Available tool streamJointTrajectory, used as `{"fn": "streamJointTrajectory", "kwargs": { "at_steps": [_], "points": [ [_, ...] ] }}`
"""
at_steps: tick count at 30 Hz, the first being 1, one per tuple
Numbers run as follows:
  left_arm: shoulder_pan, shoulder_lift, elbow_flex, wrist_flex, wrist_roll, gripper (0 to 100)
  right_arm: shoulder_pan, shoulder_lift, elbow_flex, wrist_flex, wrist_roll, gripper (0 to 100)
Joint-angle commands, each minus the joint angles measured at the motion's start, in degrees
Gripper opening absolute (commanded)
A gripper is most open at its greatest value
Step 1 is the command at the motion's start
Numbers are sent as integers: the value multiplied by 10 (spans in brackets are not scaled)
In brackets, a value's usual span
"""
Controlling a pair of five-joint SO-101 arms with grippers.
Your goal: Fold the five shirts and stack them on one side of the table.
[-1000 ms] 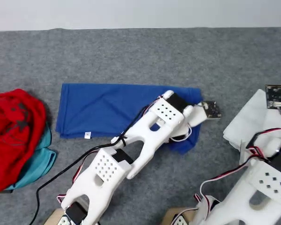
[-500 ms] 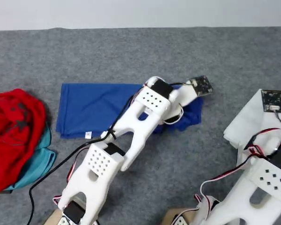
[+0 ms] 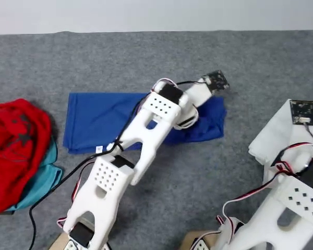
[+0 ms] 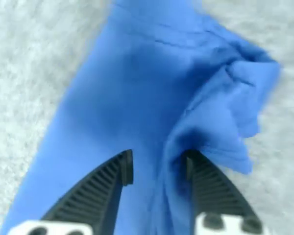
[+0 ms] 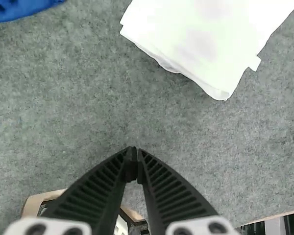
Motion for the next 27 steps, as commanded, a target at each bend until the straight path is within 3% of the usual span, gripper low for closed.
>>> {"fn": "streamJointTrajectory", "kwargs": {
  "at_steps": [1, 11, 27],
  "points": [
    [-24, 16, -22, -31, -5, 192, 6, -4, -2, -11, 3, 11],
    [-51, 62, -124, -29, -18, 190, 4, -3, 39, -47, 2, 10],
    [-98, 79, -242, 44, -40, 188, -22, -4, 44, -51, 1, 10]
  ]
}}
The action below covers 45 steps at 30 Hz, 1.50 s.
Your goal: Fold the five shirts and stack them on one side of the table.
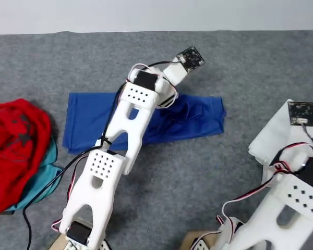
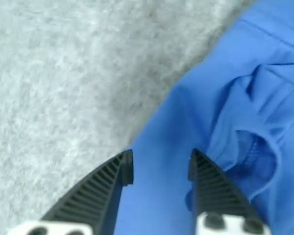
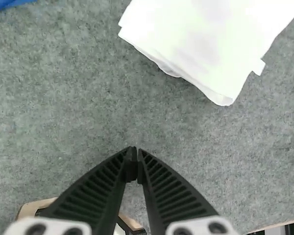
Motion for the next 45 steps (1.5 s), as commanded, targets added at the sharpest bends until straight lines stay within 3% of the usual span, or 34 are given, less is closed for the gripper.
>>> {"fn": "streamJointTrajectory", "kwargs": {
  "at_steps": [1, 10, 14, 23, 28, 33, 39, 45],
  "points": [
    [-11, -18, -42, 26, -4, 188, -23, -5, -3, -5, 1, 10],
    [82, -55, -149, 202, -4, 188, -55, -5, -3, -7, -18, 10],
    [87, -33, -105, 188, -4, 188, -55, -5, -3, -7, -38, 10],
    [-13, 35, -101, 102, -9, 189, -53, -9, -2, -3, -38, 10],
    [-33, 36, -100, 85, -35, 188, -54, -7, -2, -3, -39, 10],
    [-15, 16, -136, 118, -33, 188, -54, -7, -2, -3, -39, 10],
    [60, -11, -179, 196, -33, 188, -54, -6, -2, -5, -40, 10],
    [69, 31, -151, 200, -33, 188, -54, -6, -2, -4, -40, 10]
  ]
}}
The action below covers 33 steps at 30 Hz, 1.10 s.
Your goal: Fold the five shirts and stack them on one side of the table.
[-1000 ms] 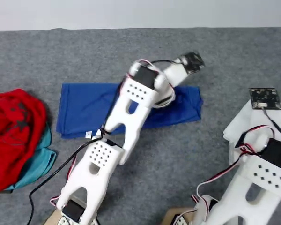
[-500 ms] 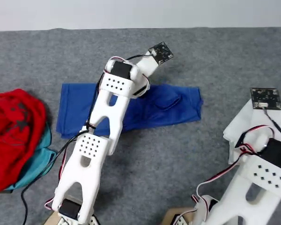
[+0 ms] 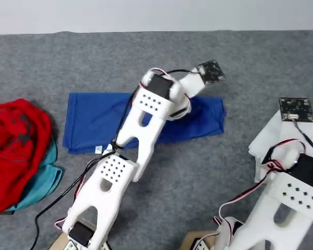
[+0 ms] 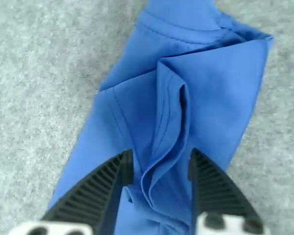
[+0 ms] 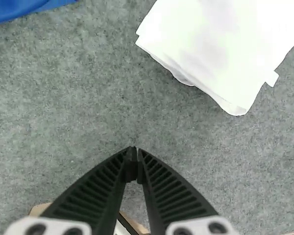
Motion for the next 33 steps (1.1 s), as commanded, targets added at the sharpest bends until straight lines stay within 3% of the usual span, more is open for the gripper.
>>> {"fn": "streamJointTrajectory", "kwargs": {
  "at_steps": [1, 10, 25, 33],
  "points": [
    [-14, 13, -2, 15, -8, 188, -7, -6, -2, -4, -6, 10],
    [-112, 88, -33, -54, -10, 188, -7, -5, -1, -8, -6, 10],
    [-17, 12, -43, -43, -4, 187, -7, -5, 12, -26, -6, 10],
    [-60, -70, -134, 18, 104, 143, -103, 36, 7, -125, -11, 12]
  ]
}}
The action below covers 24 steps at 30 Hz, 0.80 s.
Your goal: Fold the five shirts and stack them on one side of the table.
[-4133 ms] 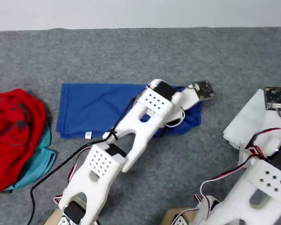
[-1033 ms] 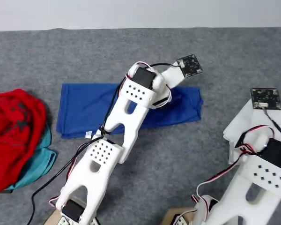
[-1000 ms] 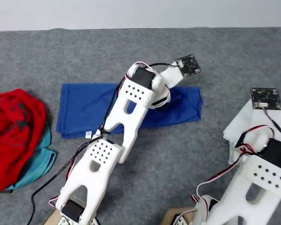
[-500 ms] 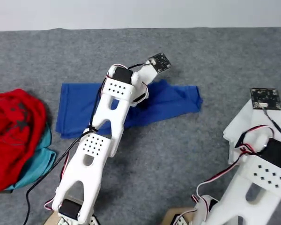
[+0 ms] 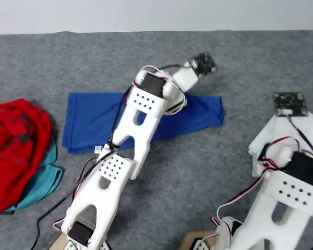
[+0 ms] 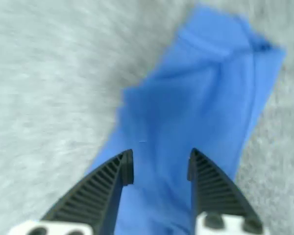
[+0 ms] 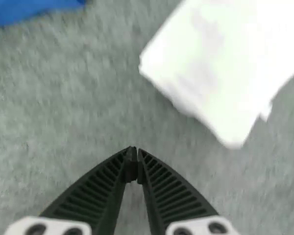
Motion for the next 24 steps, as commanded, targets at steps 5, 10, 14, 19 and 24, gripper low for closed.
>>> {"fn": "streamJointTrajectory", "kwargs": {
  "at_steps": [5, 10, 14, 19, 24],
  "points": [
    [-103, -167, -17, 21, 130, 6, -113, 173, -106, -42, -72, 12],
    [-145, -290, 99, 22, 142, 6, -161, 320, -236, -15, -97, 10],
    [-151, -426, 255, 21, 141, 6, -191, 406, -325, 3, -99, 10],
    [-152, -579, 465, 20, 142, 6, -224, 478, -396, 27, -99, 15],
    [-152, -693, 628, 18, 140, 6, -255, 524, -414, 23, -99, 20]
  ]
}}
